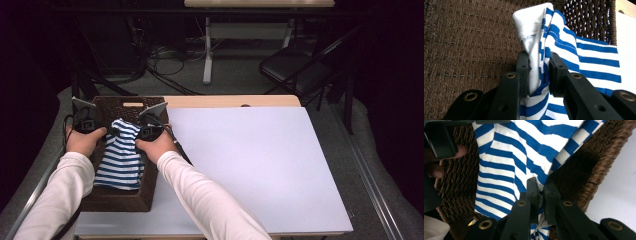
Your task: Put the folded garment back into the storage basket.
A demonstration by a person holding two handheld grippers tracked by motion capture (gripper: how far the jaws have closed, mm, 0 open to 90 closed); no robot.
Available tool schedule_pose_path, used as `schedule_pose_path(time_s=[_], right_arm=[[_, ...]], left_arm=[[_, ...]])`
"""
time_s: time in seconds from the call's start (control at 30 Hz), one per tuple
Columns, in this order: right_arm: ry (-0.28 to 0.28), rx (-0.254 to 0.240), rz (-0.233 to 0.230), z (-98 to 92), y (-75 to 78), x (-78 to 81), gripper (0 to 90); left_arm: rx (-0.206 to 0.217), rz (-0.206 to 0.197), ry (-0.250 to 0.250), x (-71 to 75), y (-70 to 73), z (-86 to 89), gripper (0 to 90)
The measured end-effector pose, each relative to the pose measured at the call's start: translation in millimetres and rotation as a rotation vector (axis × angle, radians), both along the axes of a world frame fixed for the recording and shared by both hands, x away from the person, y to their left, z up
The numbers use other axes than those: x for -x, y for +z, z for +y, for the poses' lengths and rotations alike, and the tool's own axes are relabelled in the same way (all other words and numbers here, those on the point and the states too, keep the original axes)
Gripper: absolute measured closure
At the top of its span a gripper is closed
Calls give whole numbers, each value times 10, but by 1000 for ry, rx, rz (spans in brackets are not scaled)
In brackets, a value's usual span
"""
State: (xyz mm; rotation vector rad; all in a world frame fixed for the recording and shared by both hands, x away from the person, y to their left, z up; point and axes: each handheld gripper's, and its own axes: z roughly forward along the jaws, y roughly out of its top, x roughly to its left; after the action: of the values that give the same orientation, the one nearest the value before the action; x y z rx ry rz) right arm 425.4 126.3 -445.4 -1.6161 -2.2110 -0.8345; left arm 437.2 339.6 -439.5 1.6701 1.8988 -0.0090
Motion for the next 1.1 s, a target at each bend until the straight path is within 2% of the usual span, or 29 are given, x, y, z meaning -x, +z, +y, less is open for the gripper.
schedule_pose_path(time_s=[0.23, 0.37, 0.43, 0.57, 0.6, 0.63, 0.7, 0.73, 0.77, 0.8, 0.83, 0.87, 0.9, 1.1], right_arm=[[-9, -1, -1, 10, 0, 3, 852], [-10, 1, -25, 16, -20, 4, 851], [9, 17, -17, 10, -6, 4, 848], [20, 12, -30, 13, -11, 10, 820], [21, 20, -24, 23, -4, 23, 788], [21, 20, -24, 23, -4, 23, 788], [39, 8, -38, 30, 5, 33, 741], [39, 8, -38, 30, 5, 33, 741], [40, -1, -57, 42, 1, 43, 716], [59, -2, -106, 61, 7, 68, 669], [59, -2, -106, 61, 7, 68, 669], [79, -2, -133, 75, 24, 88, 635], [79, -2, -133, 75, 24, 88, 635], [105, -4, -209, 99, 63, 137, 535]], left_arm=[[1, 3, -1, 0, -13, 9, 740], [-9, 1, -2, -4, -24, -10, 738], [-13, -1, -6, -6, -29, -18, 732], [-15, -7, -4, -8, -49, -33, 696], [-28, -14, -5, -9, -58, -40, 637], [-51, -22, -11, -9, -62, -43, 637], [-94, -50, -24, -16, -74, -57, 560], [-94, -50, -24, -16, -74, -57, 542], [-104, -61, -28, -17, -71, -64, 542], [-116, -71, -27, -17, -66, -74, 492], [-124, -77, -30, -19, -58, -80, 492], [-125, -83, -29, -20, -50, -86, 468], [-127, -90, -30, -21, -41, -95, 468], [-148, -113, -40, -27, -23, -145, 391]])
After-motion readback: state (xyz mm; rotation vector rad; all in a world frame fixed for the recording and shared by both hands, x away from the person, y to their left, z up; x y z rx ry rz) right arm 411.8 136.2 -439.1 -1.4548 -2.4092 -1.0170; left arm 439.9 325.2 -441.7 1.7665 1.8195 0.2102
